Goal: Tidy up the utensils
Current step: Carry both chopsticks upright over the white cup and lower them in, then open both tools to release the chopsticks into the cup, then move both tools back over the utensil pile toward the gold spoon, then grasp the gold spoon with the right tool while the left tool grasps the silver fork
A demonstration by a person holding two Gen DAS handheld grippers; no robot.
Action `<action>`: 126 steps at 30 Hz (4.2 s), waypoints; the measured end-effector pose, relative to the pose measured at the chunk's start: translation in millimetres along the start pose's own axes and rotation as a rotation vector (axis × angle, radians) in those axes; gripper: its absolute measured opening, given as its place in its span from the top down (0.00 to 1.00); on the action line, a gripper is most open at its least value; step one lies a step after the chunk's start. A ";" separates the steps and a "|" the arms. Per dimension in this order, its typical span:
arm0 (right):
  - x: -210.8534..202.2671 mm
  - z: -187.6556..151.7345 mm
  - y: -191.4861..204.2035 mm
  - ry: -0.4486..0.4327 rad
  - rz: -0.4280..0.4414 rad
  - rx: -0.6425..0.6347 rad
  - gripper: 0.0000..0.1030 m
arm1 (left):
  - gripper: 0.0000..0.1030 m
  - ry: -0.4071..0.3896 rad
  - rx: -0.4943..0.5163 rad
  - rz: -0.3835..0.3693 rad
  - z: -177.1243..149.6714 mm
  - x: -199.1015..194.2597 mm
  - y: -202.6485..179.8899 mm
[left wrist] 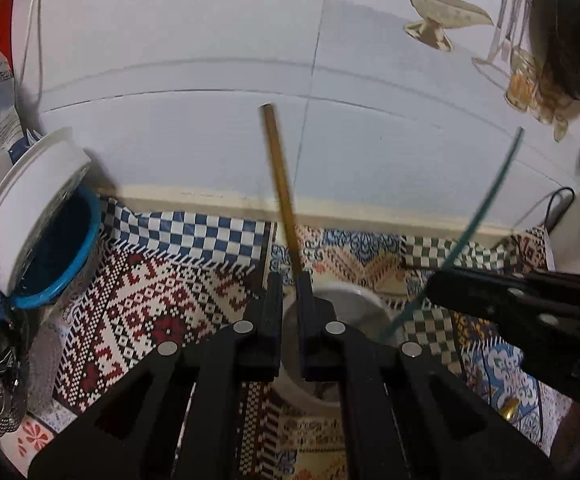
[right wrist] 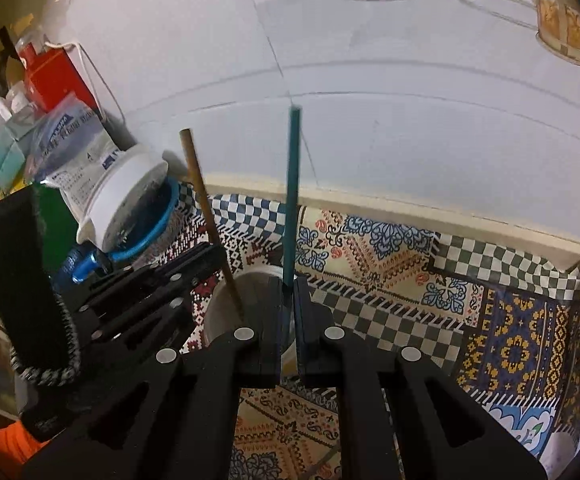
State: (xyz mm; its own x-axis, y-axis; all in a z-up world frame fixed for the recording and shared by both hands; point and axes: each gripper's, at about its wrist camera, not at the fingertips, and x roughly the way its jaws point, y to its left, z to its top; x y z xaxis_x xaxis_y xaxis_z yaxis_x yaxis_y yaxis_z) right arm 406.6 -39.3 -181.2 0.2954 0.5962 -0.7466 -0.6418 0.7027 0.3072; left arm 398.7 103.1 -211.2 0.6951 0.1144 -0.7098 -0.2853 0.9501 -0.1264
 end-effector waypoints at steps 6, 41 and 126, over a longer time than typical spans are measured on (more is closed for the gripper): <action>3.9 -3.4 4.0 0.033 -0.006 -0.010 0.94 | 0.95 0.029 0.014 0.011 -11.0 -14.7 3.6; -154.8 -77.8 -3.2 -0.198 -0.283 0.059 0.57 | 0.40 -0.020 0.178 -0.098 -55.5 -126.6 -63.0; -40.2 -176.4 -109.7 0.138 -0.427 0.290 0.70 | 0.98 0.354 0.262 -0.325 -137.1 -40.4 -137.8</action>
State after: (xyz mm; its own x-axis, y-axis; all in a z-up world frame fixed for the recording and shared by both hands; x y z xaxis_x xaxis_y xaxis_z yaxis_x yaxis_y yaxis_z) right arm 340.3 -208.8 -289.0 0.3790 0.1912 -0.9054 -0.2569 0.9617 0.0955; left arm 319.5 -72.3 -260.1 0.4427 -0.2593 -0.8584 0.1130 0.9658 -0.2334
